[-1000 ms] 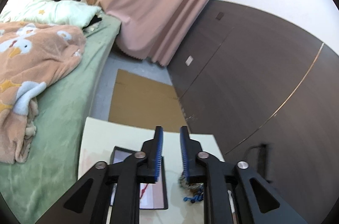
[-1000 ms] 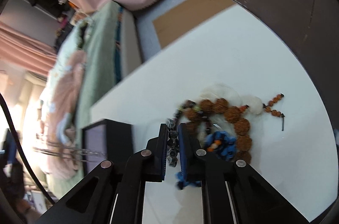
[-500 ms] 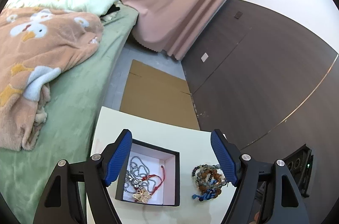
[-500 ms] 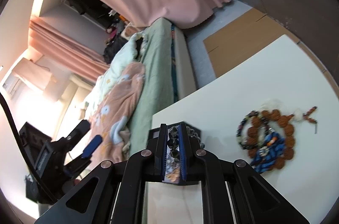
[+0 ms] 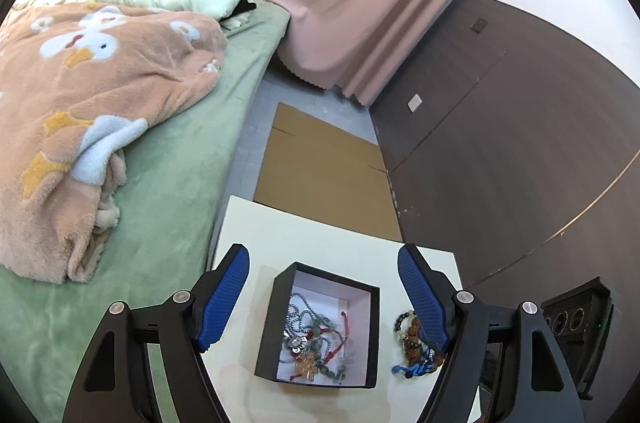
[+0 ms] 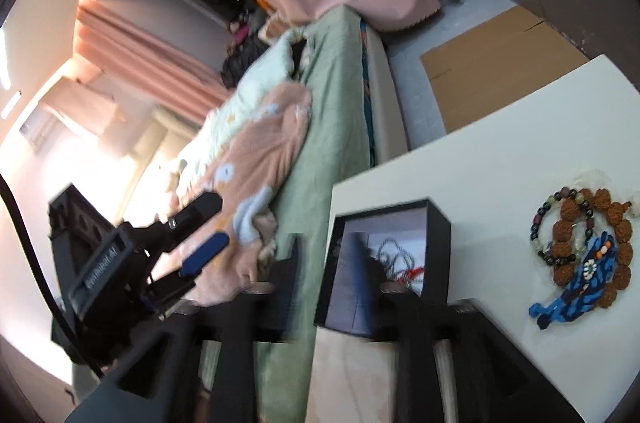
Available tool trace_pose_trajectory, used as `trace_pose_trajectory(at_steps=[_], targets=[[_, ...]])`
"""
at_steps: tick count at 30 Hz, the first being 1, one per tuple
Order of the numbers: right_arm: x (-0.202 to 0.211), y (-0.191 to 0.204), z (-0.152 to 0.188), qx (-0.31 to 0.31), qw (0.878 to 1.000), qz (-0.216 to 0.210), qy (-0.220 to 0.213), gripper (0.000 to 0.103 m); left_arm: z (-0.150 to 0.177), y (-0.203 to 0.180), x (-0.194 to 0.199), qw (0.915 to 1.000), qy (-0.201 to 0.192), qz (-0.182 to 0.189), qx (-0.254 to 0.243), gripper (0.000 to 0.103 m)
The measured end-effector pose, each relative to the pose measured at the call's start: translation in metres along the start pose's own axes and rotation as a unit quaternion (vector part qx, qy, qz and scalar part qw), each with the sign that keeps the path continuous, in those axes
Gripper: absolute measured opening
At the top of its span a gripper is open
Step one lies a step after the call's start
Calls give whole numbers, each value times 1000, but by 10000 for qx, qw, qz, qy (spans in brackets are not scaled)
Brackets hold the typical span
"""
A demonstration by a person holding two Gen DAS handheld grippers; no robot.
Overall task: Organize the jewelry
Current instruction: 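Return the left tool to the pile and grasp the beaded bracelet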
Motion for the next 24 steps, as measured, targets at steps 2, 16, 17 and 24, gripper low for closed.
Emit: trace_pose_trajectory(at_steps=[2, 16, 17, 24], targets=[[4, -7, -1, -86, 9999, 112, -91, 63, 1, -4, -2, 10000, 40, 22, -81, 77], [79, -89, -17, -824, 9913, 946, -409, 64, 25, -43, -21, 9979, 303, 248, -518, 77], [84, -94, -17, -868, 9903, 1002, -424, 64, 28, -48, -23, 9976, 317, 264, -561, 77], [100, -117, -17, -1046, 9860, 1252, -348, 64, 48, -76, -37, 9943, 454, 405, -878, 77]])
Point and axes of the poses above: each gripper's, at about its wrist camera, not at the fingertips, and x roughly against the way its jaws point, y to its left, z to its underside, the point moved 5 cm from there along -x, roughly the way its jaws point, and after that the axes turned 6 degrees about z, right-handed, at the moved point
